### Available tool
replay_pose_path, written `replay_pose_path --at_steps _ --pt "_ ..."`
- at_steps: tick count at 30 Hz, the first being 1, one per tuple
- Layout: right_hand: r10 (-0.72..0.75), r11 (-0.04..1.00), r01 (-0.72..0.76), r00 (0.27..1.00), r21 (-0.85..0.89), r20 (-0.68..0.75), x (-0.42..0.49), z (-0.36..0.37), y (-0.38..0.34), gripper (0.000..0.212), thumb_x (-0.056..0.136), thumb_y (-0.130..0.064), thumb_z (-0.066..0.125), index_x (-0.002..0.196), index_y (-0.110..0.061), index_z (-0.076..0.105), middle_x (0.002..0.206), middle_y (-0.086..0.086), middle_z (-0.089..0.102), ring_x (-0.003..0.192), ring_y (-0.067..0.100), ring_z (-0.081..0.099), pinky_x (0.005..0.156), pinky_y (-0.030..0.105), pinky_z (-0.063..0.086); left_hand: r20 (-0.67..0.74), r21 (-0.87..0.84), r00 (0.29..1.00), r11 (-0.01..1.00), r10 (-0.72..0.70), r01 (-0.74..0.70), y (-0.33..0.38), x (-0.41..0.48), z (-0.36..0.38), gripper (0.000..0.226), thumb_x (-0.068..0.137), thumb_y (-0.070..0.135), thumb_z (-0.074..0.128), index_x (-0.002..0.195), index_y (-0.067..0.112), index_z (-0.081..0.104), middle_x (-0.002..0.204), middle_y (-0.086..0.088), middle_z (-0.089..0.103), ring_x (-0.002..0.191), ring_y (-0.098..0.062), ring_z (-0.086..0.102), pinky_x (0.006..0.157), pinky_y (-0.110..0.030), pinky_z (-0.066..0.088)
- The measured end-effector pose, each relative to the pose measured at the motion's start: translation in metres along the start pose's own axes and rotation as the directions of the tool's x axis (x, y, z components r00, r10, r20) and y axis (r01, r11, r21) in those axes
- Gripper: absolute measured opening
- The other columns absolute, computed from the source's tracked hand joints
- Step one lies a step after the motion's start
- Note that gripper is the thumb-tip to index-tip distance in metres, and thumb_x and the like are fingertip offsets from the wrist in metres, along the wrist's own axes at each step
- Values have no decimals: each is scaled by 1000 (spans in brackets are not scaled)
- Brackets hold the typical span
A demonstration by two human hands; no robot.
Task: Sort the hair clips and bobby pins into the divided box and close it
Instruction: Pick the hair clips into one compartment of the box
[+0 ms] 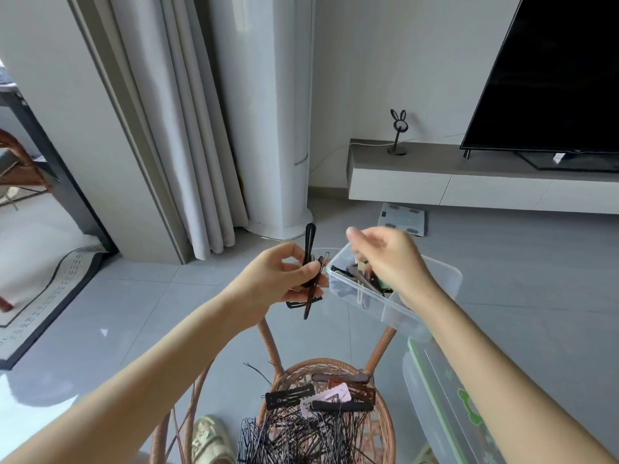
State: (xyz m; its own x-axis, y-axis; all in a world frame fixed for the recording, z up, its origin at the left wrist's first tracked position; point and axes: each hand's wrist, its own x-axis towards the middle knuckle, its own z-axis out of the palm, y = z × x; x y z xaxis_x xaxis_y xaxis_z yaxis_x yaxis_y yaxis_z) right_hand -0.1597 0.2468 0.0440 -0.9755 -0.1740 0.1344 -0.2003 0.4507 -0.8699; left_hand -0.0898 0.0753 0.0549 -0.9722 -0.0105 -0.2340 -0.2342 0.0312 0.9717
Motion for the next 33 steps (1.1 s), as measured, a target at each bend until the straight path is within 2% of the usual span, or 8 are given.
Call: replay_pose_path --at_steps 4,11,16,20,24,27,30,33 --pt "-92 995 86 986 46 136 -29 10 -17 13 81 -25 68 83 -12 69 75 6 71 63 12 66 58 28 55 42 81 999 997 18 -21 -4 2 7 9 88 15 58 82 8 54 87 -16 72 80 -29 70 80 -35 58" --pt "-36 985 58 990 161 -133 -28 -26 -14 16 86 -8 57 70 -9 59 62 9 65 53 20 60 51 28 53 29 220 999 975 -19 12 -6 11 22 10 86 12 61 81 7 54 80 -13 71 66 -23 68 74 -35 60" --pt "16 979 -83 942 -186 -334 -19 -65 38 18 84 -13 58 67 -9 59 60 8 67 60 27 65 66 46 56 -80 274 996 962 25 -2 10 55 50 11 87 14 60 91 5 56 78 -12 71 55 -15 67 61 -27 60" --pt "7 925 -117 957 -362 -290 -16 -65 69 15 83 -15 59 70 -9 63 64 7 68 66 28 65 65 29 50 -48 607 976 782 212 -140 20 95 75 16 87 20 58 95 6 56 96 -14 70 74 -24 66 64 -29 51" --pt "24 886 -114 979 -450 -202 -13 -62 81 13 82 -15 61 75 -8 69 70 9 71 71 28 66 69 31 51 64 861 988 493 140 -126 13 109 83 42 88 30 57 117 -1 58 106 -13 58 111 -32 56 86 -33 46" --pt "-10 844 -78 987 -531 -160 -11 -62 81 14 83 -13 59 79 -6 71 79 12 73 79 30 65 73 33 52 25 837 979 531 201 -131 5 105 71 38 88 26 56 120 5 58 124 -11 60 114 -29 55 91 -31 44" --pt "13 779 -99 990 -620 -142 -13 -60 78 19 87 -19 57 98 -10 69 98 12 72 93 32 63 80 34 51 -49 818 954 560 297 -132 -6 94 46 23 87 14 52 101 6 68 108 -12 69 100 -31 62 84 -33 50" --pt "-156 760 -18 965 -650 -209 -23 -51 65 18 87 -17 56 95 -9 69 91 14 71 87 36 61 76 36 49 -58 887 972 459 229 -55 -33 81 14 23 88 19 52 102 11 67 109 -9 69 101 -30 62 83 -34 50"
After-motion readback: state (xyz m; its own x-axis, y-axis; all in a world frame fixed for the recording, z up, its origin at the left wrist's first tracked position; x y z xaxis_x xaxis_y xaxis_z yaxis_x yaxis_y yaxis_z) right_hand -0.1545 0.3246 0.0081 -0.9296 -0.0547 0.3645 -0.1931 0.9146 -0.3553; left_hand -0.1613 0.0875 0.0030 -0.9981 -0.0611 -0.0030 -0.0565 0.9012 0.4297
